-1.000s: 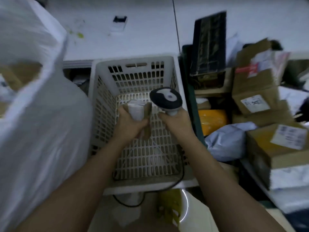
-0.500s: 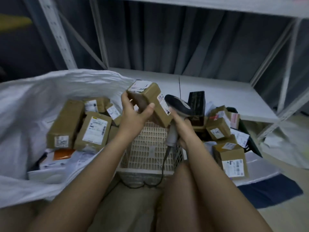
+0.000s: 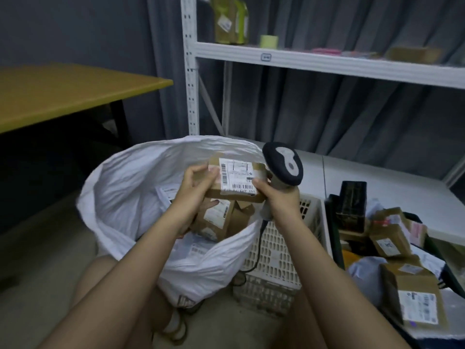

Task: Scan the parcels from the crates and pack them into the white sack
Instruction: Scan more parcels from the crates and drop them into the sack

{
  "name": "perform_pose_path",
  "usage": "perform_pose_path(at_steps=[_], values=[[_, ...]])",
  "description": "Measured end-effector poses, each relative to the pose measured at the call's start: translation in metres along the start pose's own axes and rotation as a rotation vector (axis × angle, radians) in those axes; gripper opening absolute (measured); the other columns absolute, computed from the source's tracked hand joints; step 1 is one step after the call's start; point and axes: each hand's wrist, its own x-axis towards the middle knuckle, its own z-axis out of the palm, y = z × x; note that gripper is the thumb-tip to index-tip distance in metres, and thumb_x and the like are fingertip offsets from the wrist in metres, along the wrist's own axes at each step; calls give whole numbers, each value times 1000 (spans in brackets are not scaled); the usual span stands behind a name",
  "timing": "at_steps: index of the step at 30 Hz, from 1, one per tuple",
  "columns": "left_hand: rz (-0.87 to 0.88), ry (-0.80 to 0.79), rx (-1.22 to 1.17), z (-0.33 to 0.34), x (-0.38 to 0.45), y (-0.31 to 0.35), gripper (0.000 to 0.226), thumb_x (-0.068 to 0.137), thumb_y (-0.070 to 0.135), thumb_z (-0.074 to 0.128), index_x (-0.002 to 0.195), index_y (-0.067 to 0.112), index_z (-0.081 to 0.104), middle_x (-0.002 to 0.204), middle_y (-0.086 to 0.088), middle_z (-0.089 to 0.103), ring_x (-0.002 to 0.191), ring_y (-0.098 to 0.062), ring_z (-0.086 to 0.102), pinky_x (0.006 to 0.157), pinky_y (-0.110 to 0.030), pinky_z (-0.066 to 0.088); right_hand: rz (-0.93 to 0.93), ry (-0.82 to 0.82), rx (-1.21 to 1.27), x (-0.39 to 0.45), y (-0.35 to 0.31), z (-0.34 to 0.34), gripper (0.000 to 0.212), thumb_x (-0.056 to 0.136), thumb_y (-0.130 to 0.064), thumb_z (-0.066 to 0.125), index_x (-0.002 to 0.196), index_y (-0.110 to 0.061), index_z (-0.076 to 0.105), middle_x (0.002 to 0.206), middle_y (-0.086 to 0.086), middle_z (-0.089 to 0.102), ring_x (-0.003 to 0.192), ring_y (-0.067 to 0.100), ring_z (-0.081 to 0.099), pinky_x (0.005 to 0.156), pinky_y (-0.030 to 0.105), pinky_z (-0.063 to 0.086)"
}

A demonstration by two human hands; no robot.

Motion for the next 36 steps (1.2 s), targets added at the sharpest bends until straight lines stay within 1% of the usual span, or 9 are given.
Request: perform_pose_path(at_steps=[3, 9, 17, 20, 23, 26, 29, 32, 36], values=[[-105, 54, 49, -17, 5, 1, 35, 90, 20, 63, 117, 24, 42, 108, -9, 69, 89, -20, 68, 73, -33, 56, -58, -56, -112, -7, 2, 13, 40, 76, -4, 79, 113, -7, 63, 98, 0, 68, 85, 6, 62, 56, 7, 49], [-127, 51, -23, -36, 6, -1, 56, 89, 0, 60, 128, 27, 31, 94, -4, 70, 89, -23, 67, 94, -52, 49, 37, -107, -141, -4, 7, 23, 31, 82, -5, 74, 111, -9, 62, 92, -1, 67, 79, 9, 61, 45, 6, 43], [-102, -50, -123, -38, 7, -6, 50, 92, -4, 51, 123, 34, 45, 113, -9, 63, 97, -26, 67, 69, -35, 58, 40, -42, -46, -1, 12, 31, 33, 79, -19, 79, 108, -19, 65, 104, -1, 70, 98, 15, 66, 55, 13, 48], [-175, -113, 5, -37, 8, -7, 23, 89, 20, 62, 106, 27, 48, 106, -5, 67, 90, -21, 66, 81, -39, 50, 28, -43, -9, 0, 8, 31, 29, 79, -13, 78, 106, -15, 67, 104, 2, 71, 97, 15, 67, 58, 16, 52], [-176, -140, 244, -39, 10, -7, 46, 72, 52, 66, 105, 23, 52, 109, 0, 66, 104, -18, 61, 97, -39, 44, -10, -103, -84, 2, 0, 28, 22, 78, -9, 79, 95, -18, 68, 96, -1, 72, 90, 12, 67, 63, 19, 51], [-114, -211, 301, -35, 14, -1, 71, 78, 42, 68, 139, 35, 32, 118, 5, 58, 113, -12, 56, 93, -32, 48, -42, -222, -179, 5, -9, 26, 21, 76, -4, 78, 91, -16, 68, 90, 1, 73, 84, 13, 69, 68, 24, 53], [-32, -288, 272, -26, 19, 7, 68, 83, 22, 70, 135, 45, 34, 120, 1, 60, 102, -11, 65, 70, -23, 56, -63, -316, -167, 6, -14, 27, 17, 79, -2, 76, 90, -12, 70, 87, 1, 75, 81, 11, 70, 69, 24, 53], [69, -200, 295, -18, 23, 14, 39, 84, 18, 69, 117, 31, 53, 116, -5, 62, 90, -16, 69, 67, -27, 57, -75, -283, -157, 5, -18, 27, 18, 80, -6, 76, 93, -16, 69, 82, -9, 74, 74, -1, 68, 60, 13, 50], [0, 17, -82, -22, 29, 12, 32, 88, 15, 64, 113, 27, 46, 110, -11, 65, 87, -21, 70, 68, -32, 59, -41, -265, -76, 1, -16, 15, 21, 81, -6, 75, 99, -14, 66, 79, -10, 72, 70, -3, 68, 53, 11, 49]])
